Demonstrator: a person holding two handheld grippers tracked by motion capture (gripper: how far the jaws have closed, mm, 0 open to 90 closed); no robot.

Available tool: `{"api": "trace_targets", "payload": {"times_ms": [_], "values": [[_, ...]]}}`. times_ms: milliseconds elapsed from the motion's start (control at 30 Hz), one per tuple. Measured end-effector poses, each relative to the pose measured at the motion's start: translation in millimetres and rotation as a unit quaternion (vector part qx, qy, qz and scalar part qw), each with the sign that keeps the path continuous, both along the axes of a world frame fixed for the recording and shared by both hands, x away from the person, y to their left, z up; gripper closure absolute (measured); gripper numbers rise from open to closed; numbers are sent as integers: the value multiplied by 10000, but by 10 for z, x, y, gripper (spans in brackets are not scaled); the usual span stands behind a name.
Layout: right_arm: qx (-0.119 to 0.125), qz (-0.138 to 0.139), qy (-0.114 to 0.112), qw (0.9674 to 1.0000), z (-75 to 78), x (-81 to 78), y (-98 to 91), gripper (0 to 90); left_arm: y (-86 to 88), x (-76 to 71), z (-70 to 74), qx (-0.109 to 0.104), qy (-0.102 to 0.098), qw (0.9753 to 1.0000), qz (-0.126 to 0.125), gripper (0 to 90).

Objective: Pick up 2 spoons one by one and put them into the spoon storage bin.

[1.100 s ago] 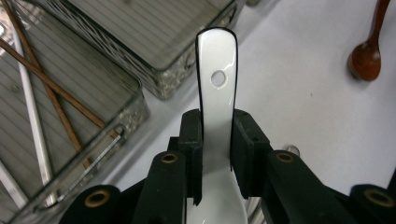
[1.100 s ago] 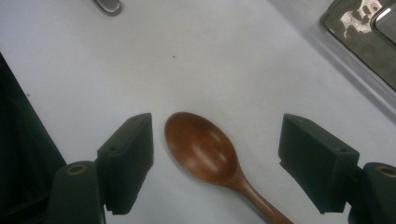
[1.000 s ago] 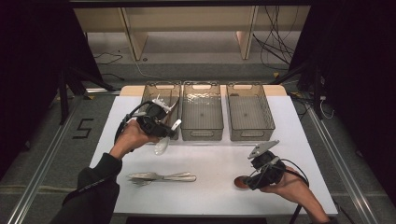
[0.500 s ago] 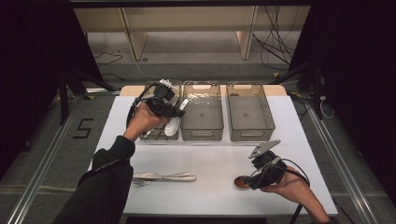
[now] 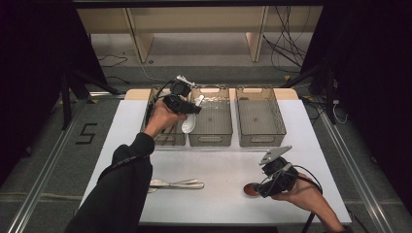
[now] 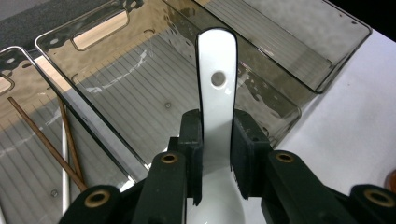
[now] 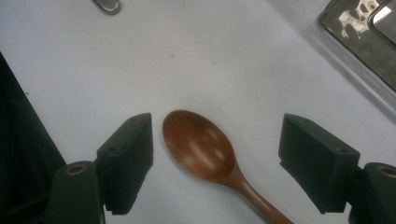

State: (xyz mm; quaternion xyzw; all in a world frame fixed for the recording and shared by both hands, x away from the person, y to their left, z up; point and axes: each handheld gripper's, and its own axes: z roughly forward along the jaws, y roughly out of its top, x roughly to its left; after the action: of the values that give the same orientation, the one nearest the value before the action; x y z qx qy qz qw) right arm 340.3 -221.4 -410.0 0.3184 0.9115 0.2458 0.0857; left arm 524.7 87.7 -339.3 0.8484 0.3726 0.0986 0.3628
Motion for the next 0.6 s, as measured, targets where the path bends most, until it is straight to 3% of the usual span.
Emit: {"api": "trace_targets", "payload": {"times_ms": [600], "values": [[16,19,-21,10000,1,6,-3,272,-158,156,-129,-257,-36,9995,167,749]]}}
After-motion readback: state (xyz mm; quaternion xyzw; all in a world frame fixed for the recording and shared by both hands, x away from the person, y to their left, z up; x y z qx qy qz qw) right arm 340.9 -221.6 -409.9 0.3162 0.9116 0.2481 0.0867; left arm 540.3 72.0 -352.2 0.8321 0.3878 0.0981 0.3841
